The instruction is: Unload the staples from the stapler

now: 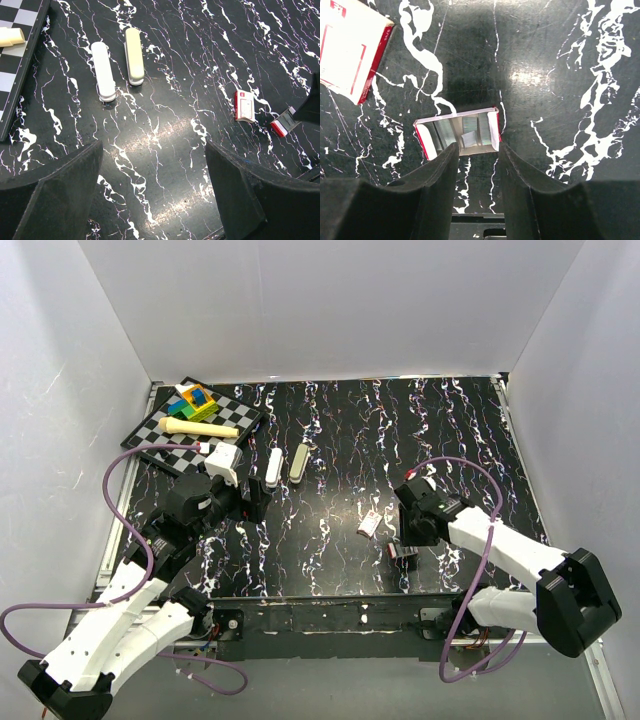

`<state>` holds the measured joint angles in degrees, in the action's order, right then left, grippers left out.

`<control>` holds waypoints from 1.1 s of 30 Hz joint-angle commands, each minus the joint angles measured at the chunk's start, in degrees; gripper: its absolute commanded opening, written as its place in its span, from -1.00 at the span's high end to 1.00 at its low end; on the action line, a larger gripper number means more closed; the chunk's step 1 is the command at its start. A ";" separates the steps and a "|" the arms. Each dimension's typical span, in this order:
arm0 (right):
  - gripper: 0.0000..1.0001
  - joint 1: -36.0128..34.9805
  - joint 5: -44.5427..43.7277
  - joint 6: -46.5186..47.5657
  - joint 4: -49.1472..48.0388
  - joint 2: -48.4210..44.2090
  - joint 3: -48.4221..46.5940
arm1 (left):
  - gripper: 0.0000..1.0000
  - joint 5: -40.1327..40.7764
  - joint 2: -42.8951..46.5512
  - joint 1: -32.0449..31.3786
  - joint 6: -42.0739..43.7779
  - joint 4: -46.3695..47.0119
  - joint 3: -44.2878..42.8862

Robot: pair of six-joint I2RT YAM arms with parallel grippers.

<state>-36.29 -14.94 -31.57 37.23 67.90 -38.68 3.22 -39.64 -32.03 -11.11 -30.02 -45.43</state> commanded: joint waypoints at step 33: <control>0.21 7.73 5.80 8.28 -9.99 24.46 -23.71 | -0.67 -0.50 -1.32 0.30 0.39 -0.30 0.25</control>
<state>-28.82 -11.55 -26.11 29.12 88.12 -57.71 2.57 -40.88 -32.01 -11.09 -30.02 -45.41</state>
